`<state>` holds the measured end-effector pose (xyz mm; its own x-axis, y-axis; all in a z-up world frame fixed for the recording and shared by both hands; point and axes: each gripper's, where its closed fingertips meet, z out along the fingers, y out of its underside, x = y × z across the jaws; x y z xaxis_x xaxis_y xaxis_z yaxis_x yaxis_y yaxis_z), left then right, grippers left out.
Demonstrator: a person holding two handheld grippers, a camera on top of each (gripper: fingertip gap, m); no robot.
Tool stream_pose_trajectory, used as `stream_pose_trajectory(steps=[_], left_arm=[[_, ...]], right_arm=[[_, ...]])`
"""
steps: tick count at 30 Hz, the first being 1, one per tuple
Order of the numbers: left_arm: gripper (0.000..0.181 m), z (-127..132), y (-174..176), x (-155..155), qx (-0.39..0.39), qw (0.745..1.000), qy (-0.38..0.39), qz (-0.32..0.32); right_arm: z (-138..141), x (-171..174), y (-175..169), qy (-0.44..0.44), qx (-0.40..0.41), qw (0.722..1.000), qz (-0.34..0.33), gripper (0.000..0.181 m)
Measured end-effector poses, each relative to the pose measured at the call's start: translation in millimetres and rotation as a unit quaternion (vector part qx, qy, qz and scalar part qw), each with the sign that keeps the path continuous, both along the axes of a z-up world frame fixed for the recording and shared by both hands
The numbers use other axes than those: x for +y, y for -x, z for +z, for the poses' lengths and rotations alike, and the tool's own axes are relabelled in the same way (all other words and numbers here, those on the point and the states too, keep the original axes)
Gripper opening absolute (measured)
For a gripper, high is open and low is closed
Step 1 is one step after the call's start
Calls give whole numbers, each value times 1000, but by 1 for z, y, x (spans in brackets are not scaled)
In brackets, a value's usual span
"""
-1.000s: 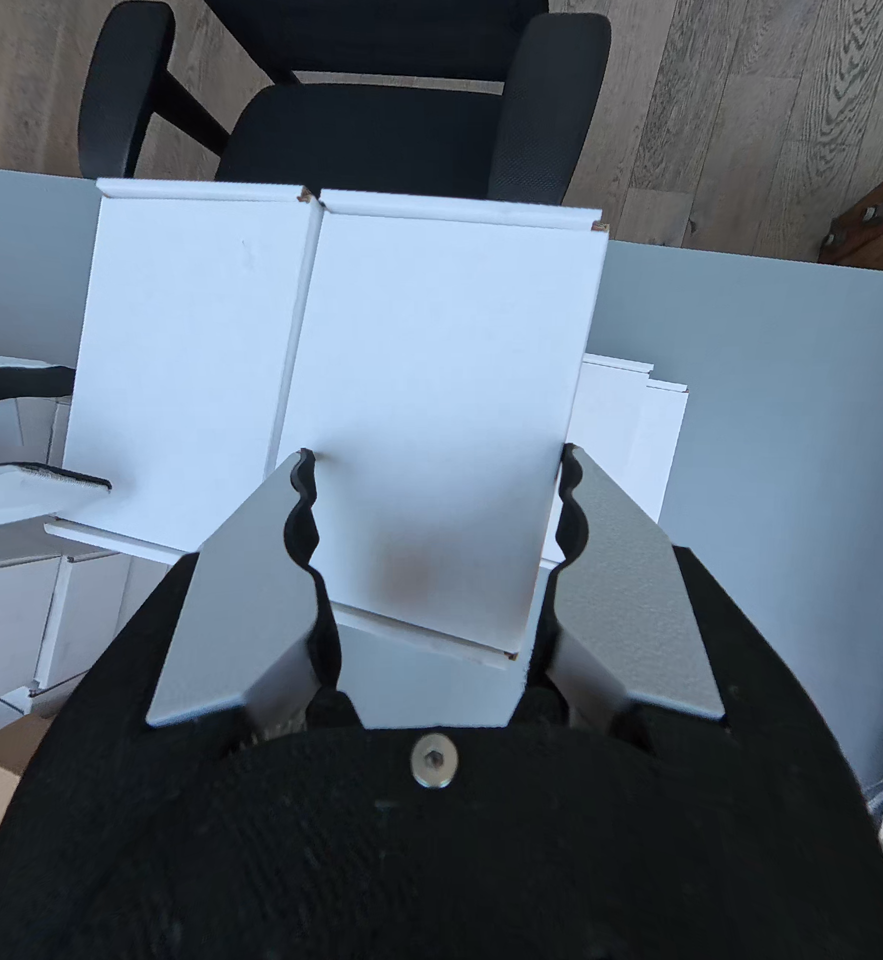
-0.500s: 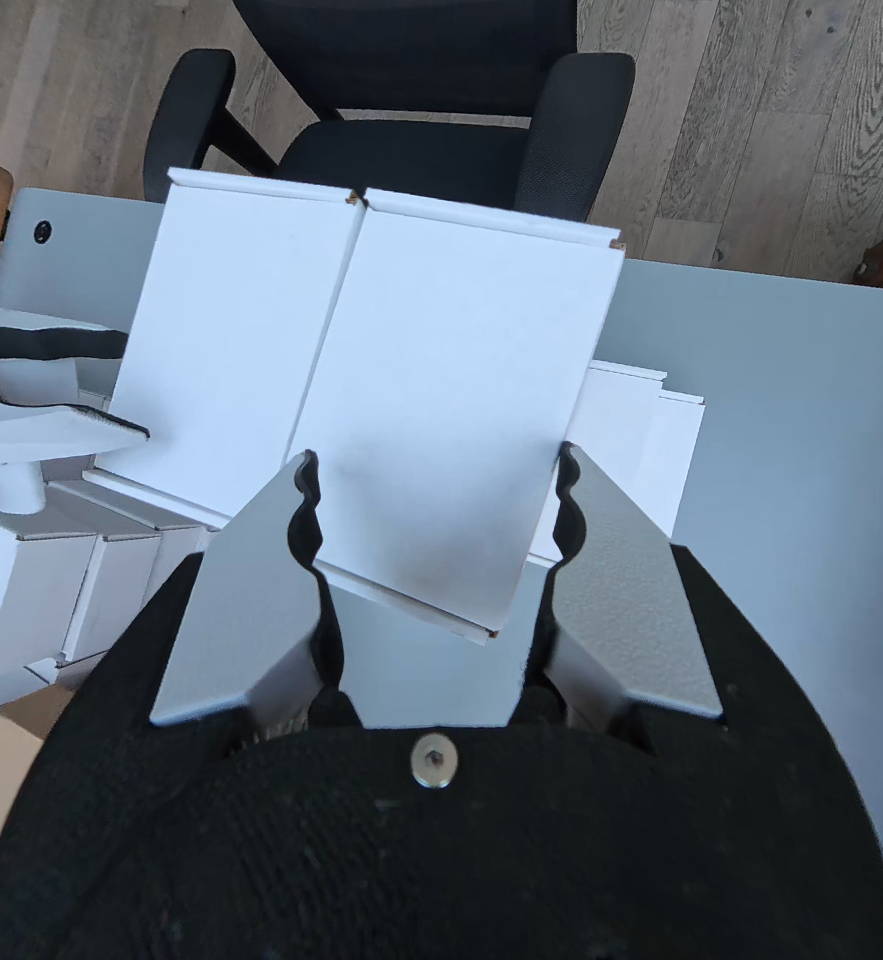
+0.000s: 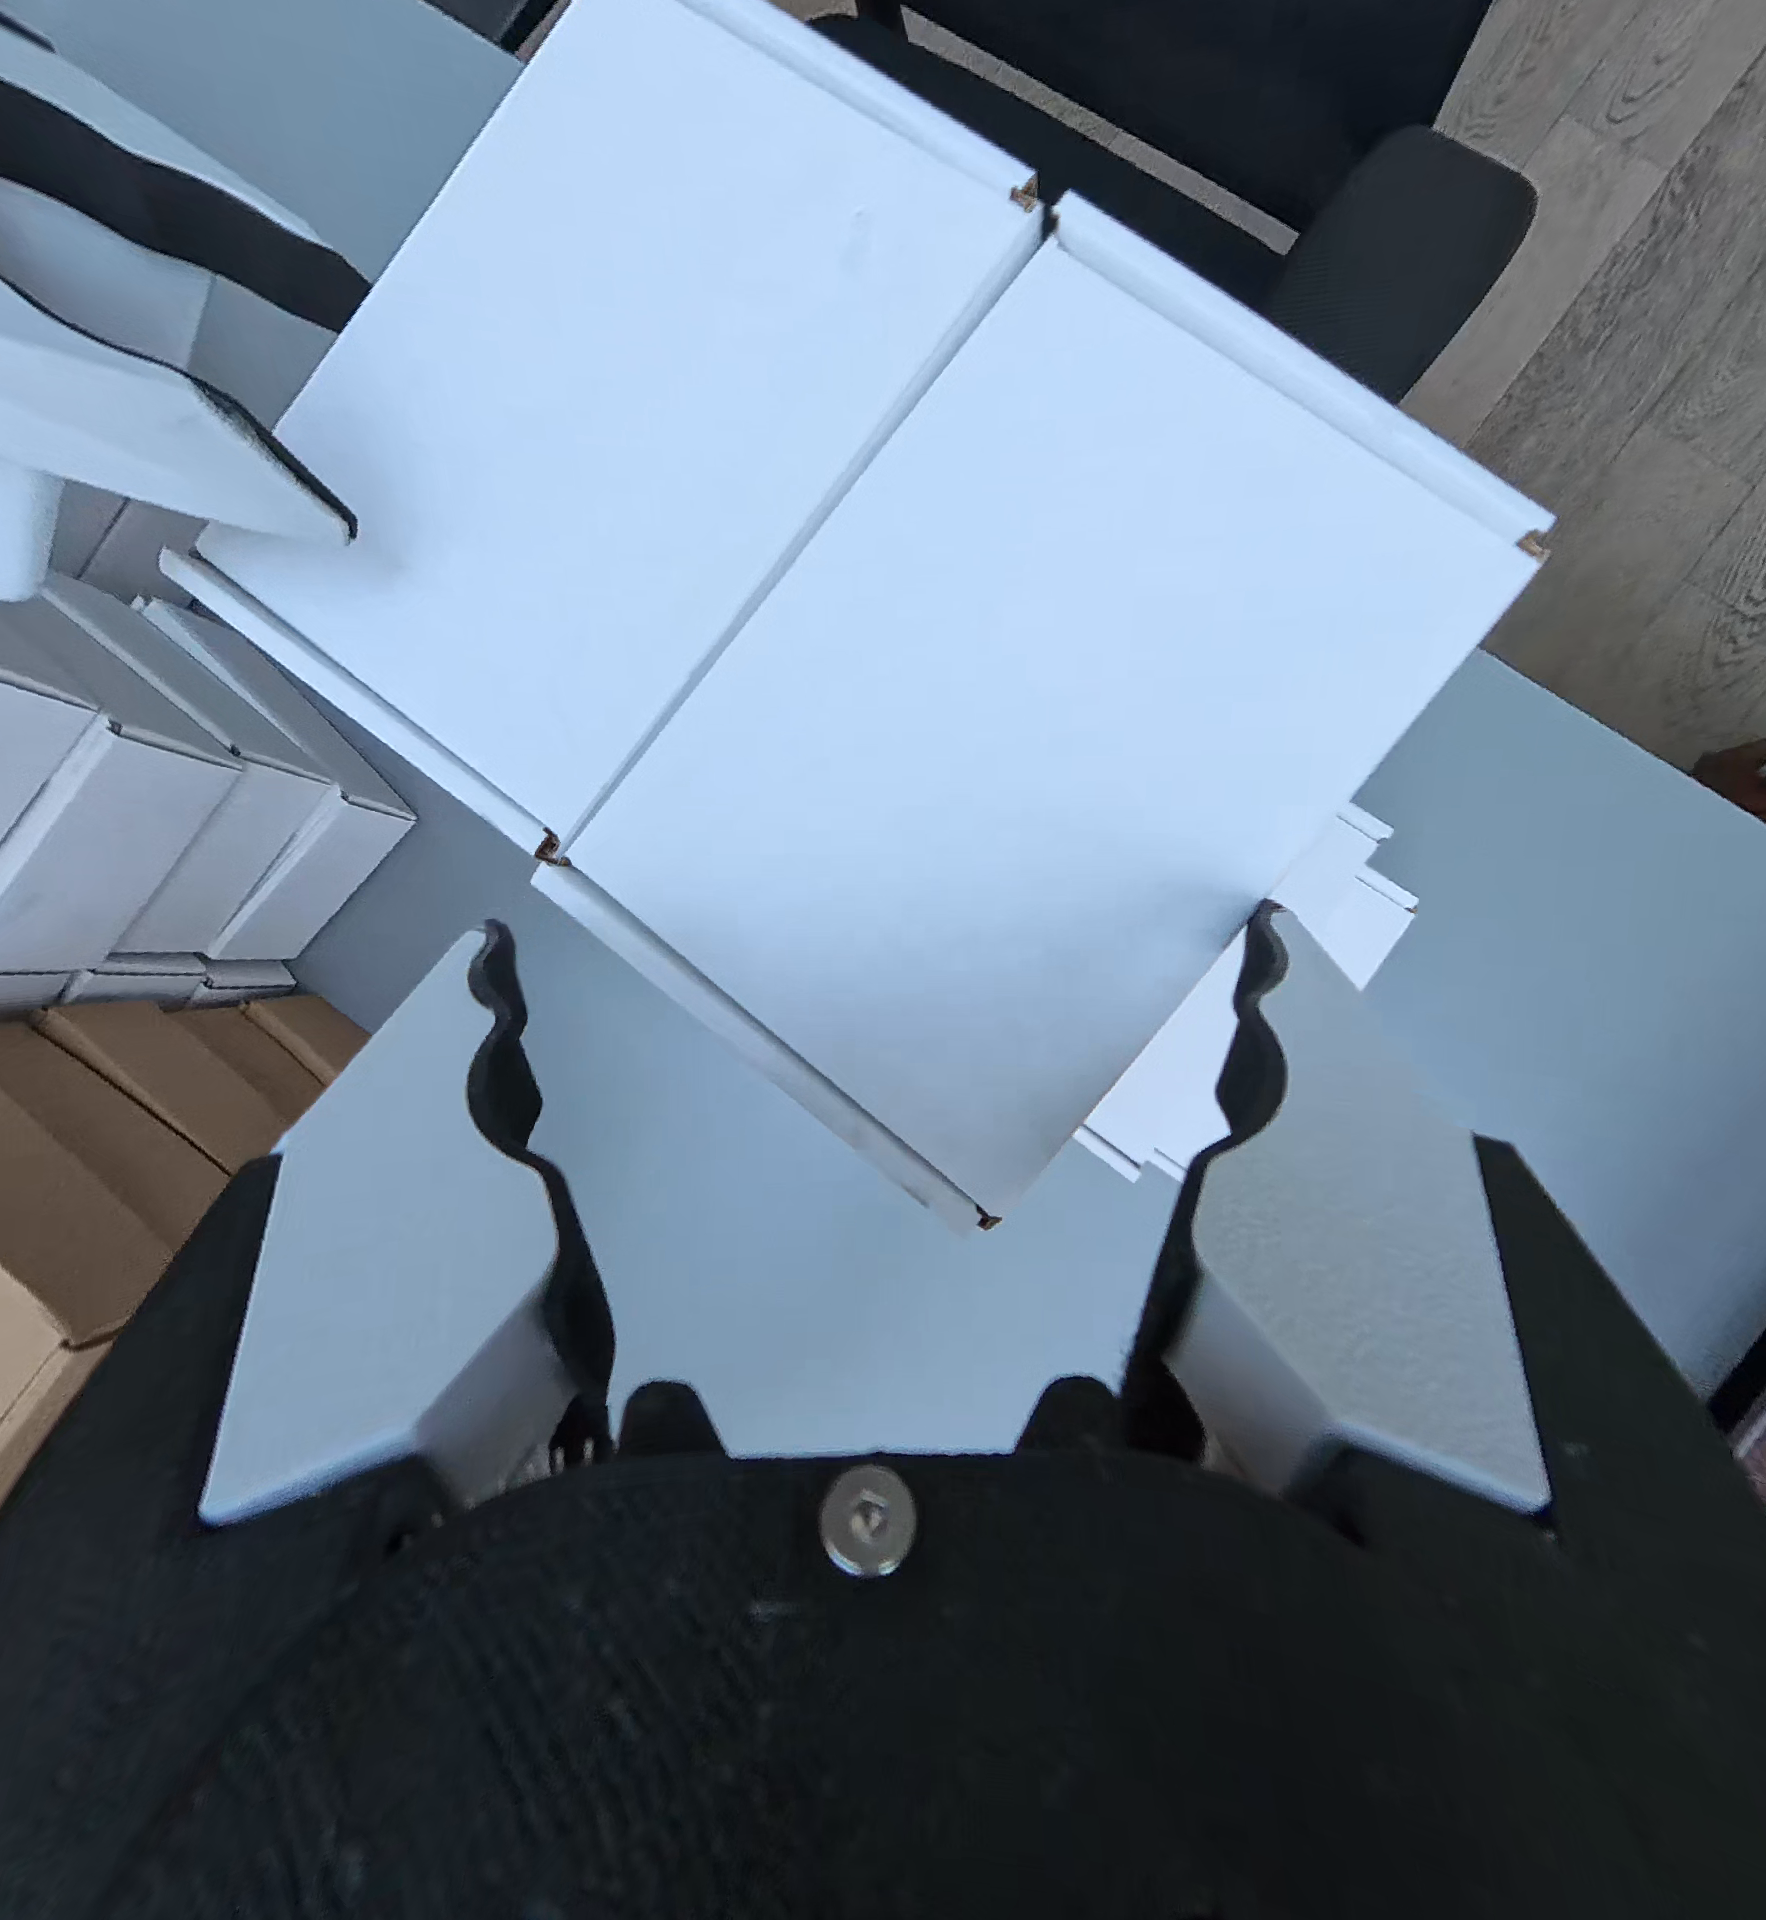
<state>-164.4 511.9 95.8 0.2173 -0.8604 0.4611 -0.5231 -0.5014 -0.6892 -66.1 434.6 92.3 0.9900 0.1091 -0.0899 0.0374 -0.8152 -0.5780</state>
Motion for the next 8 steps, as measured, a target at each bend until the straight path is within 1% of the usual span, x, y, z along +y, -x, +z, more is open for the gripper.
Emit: stream_pose_trajectory(steps=[3,6,8], left_arm=[[67,0,-1,0,4,1000,-1,0],[67,-3,0,0,16,1000,-14,-5],[67,-3,0,1,18,1000,-16,-6]], right_arm=[[-4,1,1,7,-28,1000,1,138],[-10,3,-1,17,-97,995,6,139],[-14,4,-2,19,-129,991,4,140]])
